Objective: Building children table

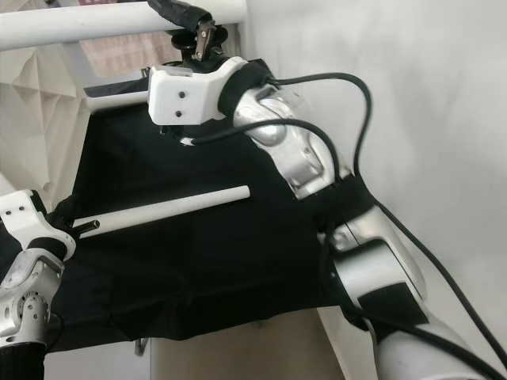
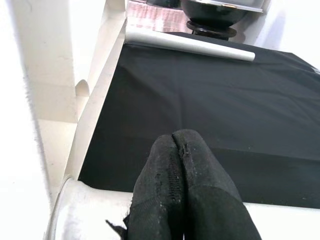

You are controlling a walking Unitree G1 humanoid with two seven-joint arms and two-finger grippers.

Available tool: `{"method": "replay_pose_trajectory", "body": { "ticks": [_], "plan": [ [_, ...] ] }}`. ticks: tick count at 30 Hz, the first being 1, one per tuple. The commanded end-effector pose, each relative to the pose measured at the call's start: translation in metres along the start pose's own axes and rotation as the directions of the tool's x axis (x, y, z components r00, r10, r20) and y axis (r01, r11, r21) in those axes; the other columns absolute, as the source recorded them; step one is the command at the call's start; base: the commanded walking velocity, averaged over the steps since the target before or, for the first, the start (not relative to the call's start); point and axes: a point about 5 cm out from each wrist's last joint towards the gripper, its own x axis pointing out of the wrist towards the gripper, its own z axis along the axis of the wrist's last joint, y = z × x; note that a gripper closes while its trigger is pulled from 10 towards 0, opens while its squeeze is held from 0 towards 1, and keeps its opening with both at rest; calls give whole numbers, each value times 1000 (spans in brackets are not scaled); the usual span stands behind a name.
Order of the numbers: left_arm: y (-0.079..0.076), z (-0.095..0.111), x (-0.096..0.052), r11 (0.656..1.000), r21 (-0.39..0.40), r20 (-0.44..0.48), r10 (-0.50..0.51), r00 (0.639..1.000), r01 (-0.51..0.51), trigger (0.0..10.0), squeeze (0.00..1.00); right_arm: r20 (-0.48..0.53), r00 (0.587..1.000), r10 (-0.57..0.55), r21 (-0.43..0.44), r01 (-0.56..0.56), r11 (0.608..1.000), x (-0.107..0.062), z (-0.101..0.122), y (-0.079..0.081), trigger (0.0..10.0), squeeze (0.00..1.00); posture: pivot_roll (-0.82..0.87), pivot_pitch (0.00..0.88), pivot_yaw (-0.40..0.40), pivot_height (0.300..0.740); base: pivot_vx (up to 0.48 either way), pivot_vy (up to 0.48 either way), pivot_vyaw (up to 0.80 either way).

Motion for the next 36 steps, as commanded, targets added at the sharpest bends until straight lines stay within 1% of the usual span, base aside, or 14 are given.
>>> {"method": "replay_pose_trajectory", "body": {
  "ticks": [1, 2, 5, 6, 7, 8, 12, 19, 21, 23, 24, 25, 36],
  "plan": [
    [5, -3, -1, 999, -13, -6, 29, 1000, -29, 0, 0, -4, 999, 35, -39, -35, 999, 9, 2, 4, 10000, 0, -112, 67, 72, 740, 0, 0, 0],
    [5, -3, 0, 999, -10, -7, 34, 999, -34, 0, 0, -19, 998, 56, -46, -57, 997, 12, 1, 5, 10000, 0, -112, 69, 70, 740, 0, 0, 0],
    [6, -4, 0, 999, -9, -9, 38, 999, -38, 0, 0, -31, 997, 70, -53, -72, 996, 14, -1, 6, 10000, 0, -113, 70, 69, 740, 0, 0, 0],
    [8, -5, -1, 999, -11, -14, 44, 999, -44, 5608, 0, -48, 996, 77, -54, -80, 995, 17, -3, 5, 10000, 0, -112, 70, 67, 740, 0, 0, 0],
    [8, -5, -1, 999, -11, -14, 44, 999, -44, 5608, 0, -48, 996, 77, -54, -80, 995, 17, -3, 5, 10000, 0, -112, 70, 67, 740, 0, 0, 0],
    [9, -5, -2, 999, -14, -17, 51, 999, -51, 10000, 0, -70, 995, 74, -58, -78, 995, 20, -6, 3, 10000, 0, -110, 71, 64, 740, 0, 0, 0],
    [13, -5, -2, 998, -19, -12, 65, 998, -65, 10000, 0, -109, 992, 59, -79, -68, 995, 27, -13, -9, 10000, 0, -114, 74, 60, 740, 0, 0, 0],
    [13, -5, -1, 997, -22, -9, 74, 997, -74, 10000, 0, -121, 992, 45, -100, -57, 993, 33, -15, -16, 10000, 0, -121, 74, 54, 740, 0, 0, 0],
    [17, -6, -2, 995, -28, -8, 93, 996, -93, 10000, 0, -124, 991, 39, -112, -53, 992, 36, -14, -21, 10000, 0, -122, 75, 49, 740, 0, 0, 0],
    [18, -7, -2, 995, -29, -8, 100, 995, -100, 10000, 0, -124, 992, 37, -113, -51, 992, 37, -13, -22, 10000, 0, -122, 75, 49, 740, 0, 0, 0],
    [20, -7, -2, 994, -30, -8, 106, 994, -106, 10000, 0, -124, 992, 34, -111, -48, 993, 39, -13, -23, 5176, 0, -123, 76, 48, 740, 0, 0, 0],
    [23, -7, -2, 993, -30, -7, 118, 993, -118, 10000, 0, -124, 992, 24, -105, -37, 994, 40, -13, -25, 0, 0, -125, 79, 47, 740, 0, 0, 0],
    [28, -5, -2, 990, -31, 3, 134, 991, -134, 10000, 0, -122, 992, 16, -107, -29, 994, 40, -15, -30, 0, 0, -121, 75, 38, 740, 0, 0, 0]
  ]
}}
